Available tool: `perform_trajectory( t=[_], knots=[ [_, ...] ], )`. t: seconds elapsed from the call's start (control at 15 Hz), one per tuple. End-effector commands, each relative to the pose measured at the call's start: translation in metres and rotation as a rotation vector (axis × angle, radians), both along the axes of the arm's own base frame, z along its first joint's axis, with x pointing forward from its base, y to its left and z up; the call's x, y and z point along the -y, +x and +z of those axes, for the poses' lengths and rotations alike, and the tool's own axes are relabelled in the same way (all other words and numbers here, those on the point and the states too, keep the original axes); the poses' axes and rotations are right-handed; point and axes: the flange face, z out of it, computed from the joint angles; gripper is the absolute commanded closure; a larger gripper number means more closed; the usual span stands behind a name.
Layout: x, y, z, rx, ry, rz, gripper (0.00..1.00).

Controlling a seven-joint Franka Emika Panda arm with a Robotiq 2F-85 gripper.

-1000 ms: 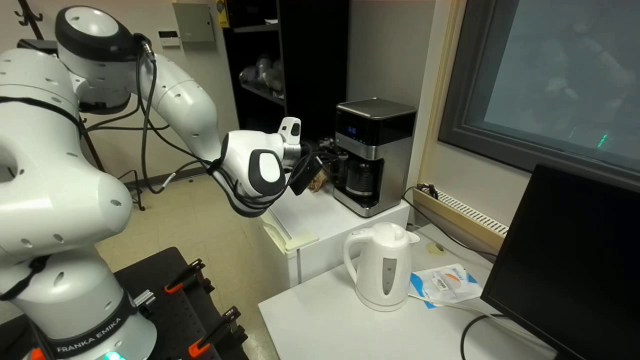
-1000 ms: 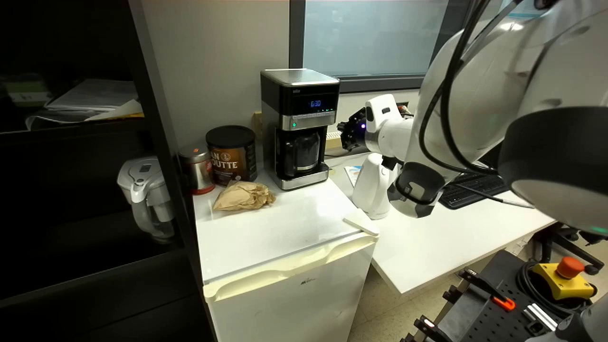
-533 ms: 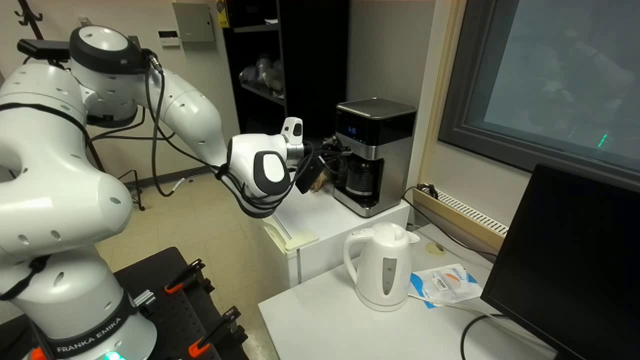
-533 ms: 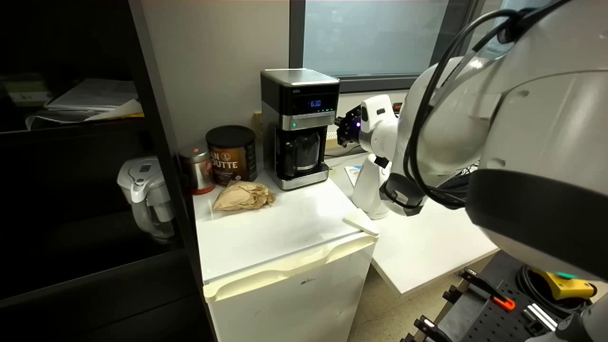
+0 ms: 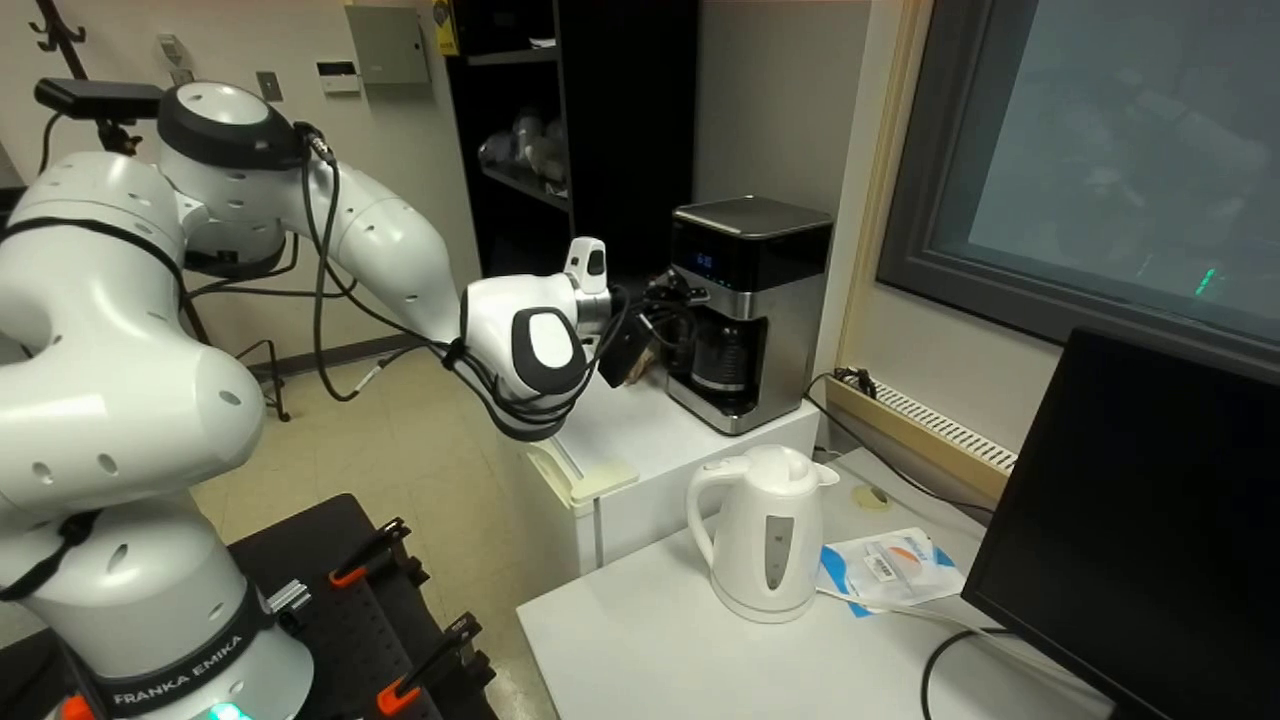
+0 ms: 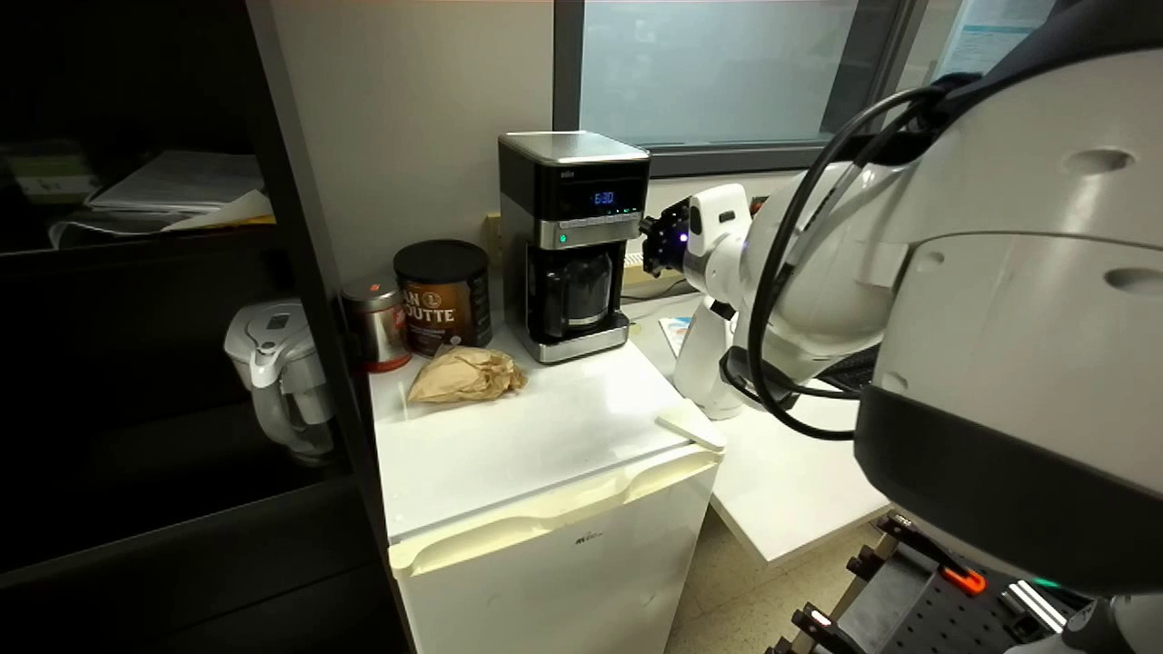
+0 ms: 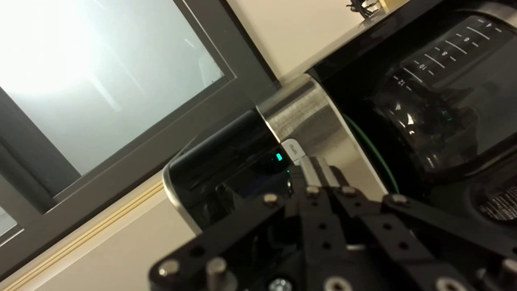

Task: Press a button on the coffeemaker.

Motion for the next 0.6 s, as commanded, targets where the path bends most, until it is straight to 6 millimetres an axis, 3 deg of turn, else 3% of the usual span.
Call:
perform_trajectory(
  t=[0.0, 0.53],
  knots=[
    [0.001, 0.007, -0.003, 0.048, -0.007, 0.009, 0.98],
    [0.001, 0.018, -0.006, 0.073, -0.004, 0.006, 0.98]
  ],
)
